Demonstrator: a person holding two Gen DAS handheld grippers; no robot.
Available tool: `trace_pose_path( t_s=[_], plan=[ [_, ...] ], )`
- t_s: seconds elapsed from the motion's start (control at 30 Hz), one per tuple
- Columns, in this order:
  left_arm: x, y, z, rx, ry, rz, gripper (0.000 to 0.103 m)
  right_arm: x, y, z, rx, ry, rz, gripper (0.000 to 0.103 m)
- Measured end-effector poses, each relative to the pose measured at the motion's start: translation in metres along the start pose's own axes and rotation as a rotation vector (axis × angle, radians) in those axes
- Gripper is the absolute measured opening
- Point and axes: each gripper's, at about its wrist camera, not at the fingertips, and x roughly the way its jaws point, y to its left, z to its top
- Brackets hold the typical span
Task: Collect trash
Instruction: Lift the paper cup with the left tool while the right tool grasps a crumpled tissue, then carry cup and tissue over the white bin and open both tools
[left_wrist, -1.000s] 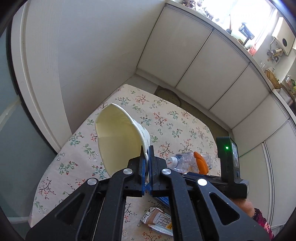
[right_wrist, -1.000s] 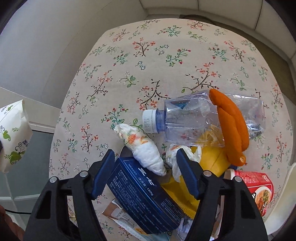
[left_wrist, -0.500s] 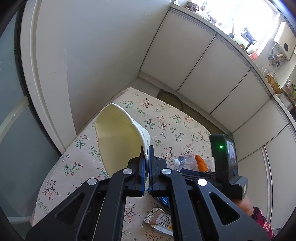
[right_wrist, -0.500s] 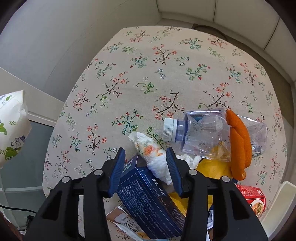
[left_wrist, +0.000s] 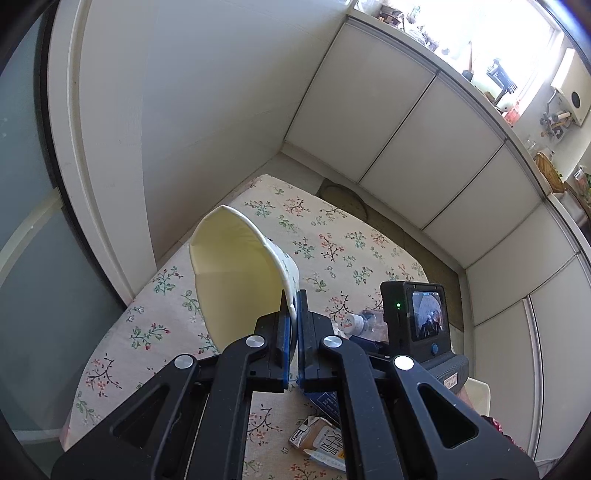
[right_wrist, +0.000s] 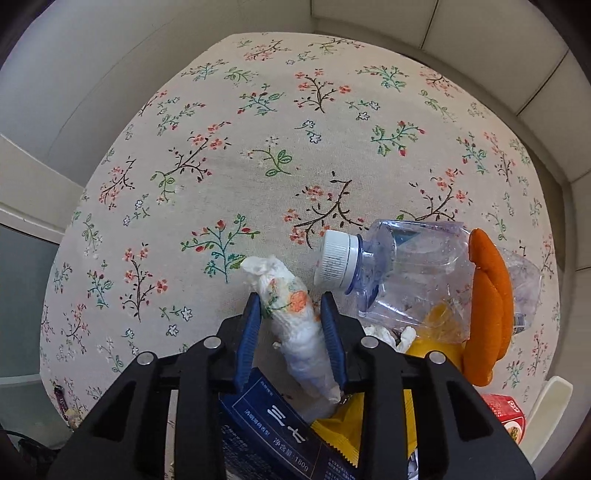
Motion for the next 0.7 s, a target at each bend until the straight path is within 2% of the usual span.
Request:
trace_pose_path(
  t_s=[0.17, 0.3, 0.47, 0.57, 0.7],
  plan=[
    [0.003, -0.001, 0.001, -0.007, 0.0, 0.013, 0.002, -0.011, 0.001, -0.008, 0.029, -0.051, 0.058, 0.029],
    [0.0, -0.001, 0.001, -0.018, -0.017, 0.021, 0.002, -0.038, 0.001, -0.019, 0.054, -0.15, 0.106, 0.029],
    [-0.012, -0.012, -0.001, 0.01, -0.073, 0.032, 0.002, -0.086, -0.007, -0.032, 0.091, -0.302, 0.155, 0.029],
    [-0.02, -0.02, -0.004, 0.014, -0.111, 0.03, 0.002, -0.115, -0.008, -0.043, 0.105, -0.393, 0.147, 0.029],
    [-0.035, -0.037, -0.015, 0.027, -0.199, 0.029, 0.002, -0.157, -0.013, -0.065, 0.116, -0.535, 0.117, 0.029]
  ],
)
